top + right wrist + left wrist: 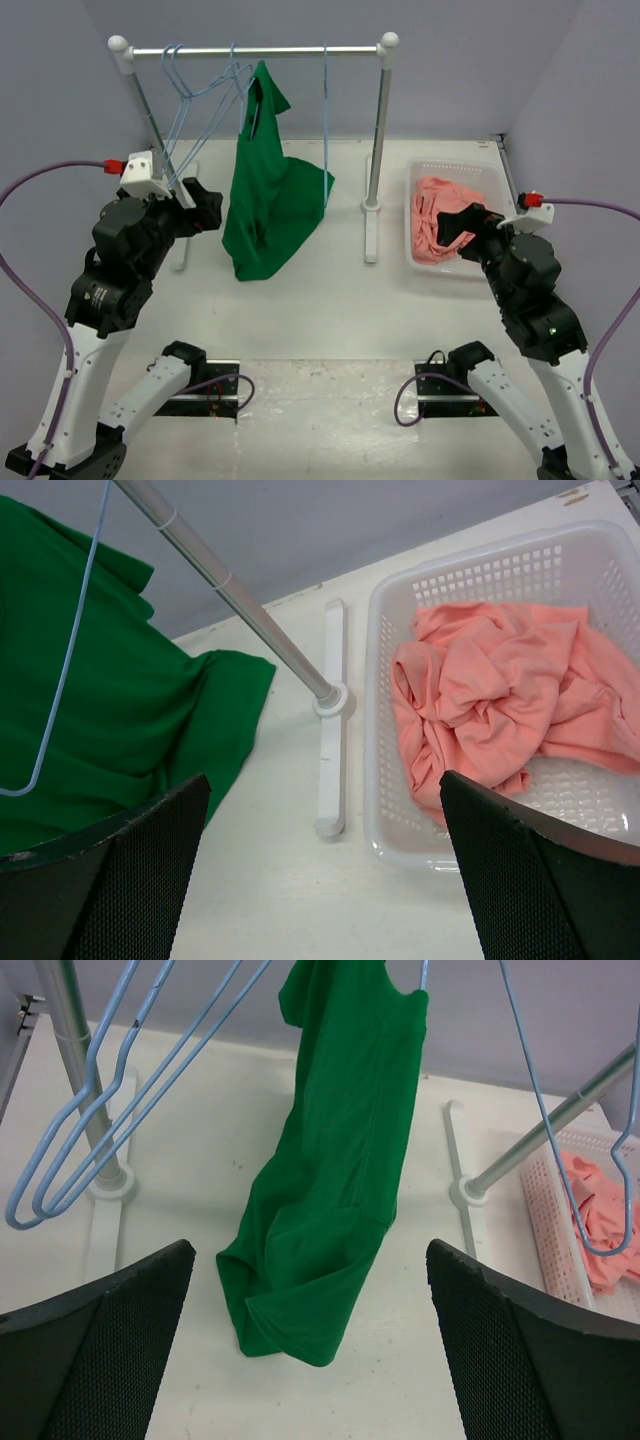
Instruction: Remove the t-shirt from the hanger
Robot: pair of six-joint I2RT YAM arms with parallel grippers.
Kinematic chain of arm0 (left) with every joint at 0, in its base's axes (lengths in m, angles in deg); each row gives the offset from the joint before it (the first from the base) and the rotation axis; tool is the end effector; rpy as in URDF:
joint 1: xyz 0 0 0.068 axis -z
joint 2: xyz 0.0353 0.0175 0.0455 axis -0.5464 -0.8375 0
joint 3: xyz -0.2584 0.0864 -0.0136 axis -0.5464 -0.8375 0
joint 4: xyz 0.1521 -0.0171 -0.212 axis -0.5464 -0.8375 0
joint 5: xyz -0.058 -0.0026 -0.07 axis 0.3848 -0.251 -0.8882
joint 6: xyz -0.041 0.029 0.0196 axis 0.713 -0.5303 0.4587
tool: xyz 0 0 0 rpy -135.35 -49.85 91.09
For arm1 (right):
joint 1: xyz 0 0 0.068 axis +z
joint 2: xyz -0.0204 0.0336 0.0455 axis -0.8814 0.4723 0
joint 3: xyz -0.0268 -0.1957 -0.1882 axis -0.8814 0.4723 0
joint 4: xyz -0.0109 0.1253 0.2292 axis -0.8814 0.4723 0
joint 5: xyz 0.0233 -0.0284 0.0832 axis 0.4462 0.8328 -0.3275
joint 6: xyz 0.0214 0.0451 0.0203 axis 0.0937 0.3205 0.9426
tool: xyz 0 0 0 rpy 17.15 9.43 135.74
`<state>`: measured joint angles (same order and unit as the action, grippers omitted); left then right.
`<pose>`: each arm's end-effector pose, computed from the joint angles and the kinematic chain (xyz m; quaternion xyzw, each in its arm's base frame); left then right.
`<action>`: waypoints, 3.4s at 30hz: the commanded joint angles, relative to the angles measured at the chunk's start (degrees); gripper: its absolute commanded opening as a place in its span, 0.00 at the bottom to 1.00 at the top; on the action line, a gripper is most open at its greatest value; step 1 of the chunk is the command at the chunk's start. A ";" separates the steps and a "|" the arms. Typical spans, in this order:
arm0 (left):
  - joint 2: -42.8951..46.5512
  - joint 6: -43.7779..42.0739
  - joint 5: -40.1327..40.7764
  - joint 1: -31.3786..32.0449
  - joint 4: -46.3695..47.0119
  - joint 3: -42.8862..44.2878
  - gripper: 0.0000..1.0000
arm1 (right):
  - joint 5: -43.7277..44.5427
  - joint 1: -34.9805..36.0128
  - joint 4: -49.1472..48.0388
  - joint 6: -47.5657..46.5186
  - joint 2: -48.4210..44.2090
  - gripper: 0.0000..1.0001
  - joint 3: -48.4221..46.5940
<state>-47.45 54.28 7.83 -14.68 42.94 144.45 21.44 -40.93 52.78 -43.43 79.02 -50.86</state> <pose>0.1272 -0.0353 0.4361 -0.0838 0.7752 -0.1449 0.6091 0.1041 0.0281 0.3930 0.1471 0.7494 0.1588 0.6257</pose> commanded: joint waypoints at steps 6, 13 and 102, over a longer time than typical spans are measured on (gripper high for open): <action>1.07 2.26 -2.26 -0.07 1.40 -1.37 1.00 | -0.79 -0.06 -3.58 -0.80 -3.56 0.99 3.41; -5.41 1.82 -9.54 -0.07 6.85 0.72 1.00 | -1.50 -0.05 -5.43 -1.07 -2.70 0.99 4.83; 3.18 -16.63 -64.73 -0.51 -6.59 1.09 0.00 | -61.26 4.16 -12.20 -31.18 11.09 0.99 1.84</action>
<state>-44.98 39.78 -48.34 -15.10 32.97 146.14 -36.35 -37.61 43.43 -69.00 86.65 -46.92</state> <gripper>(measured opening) 0.009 0.989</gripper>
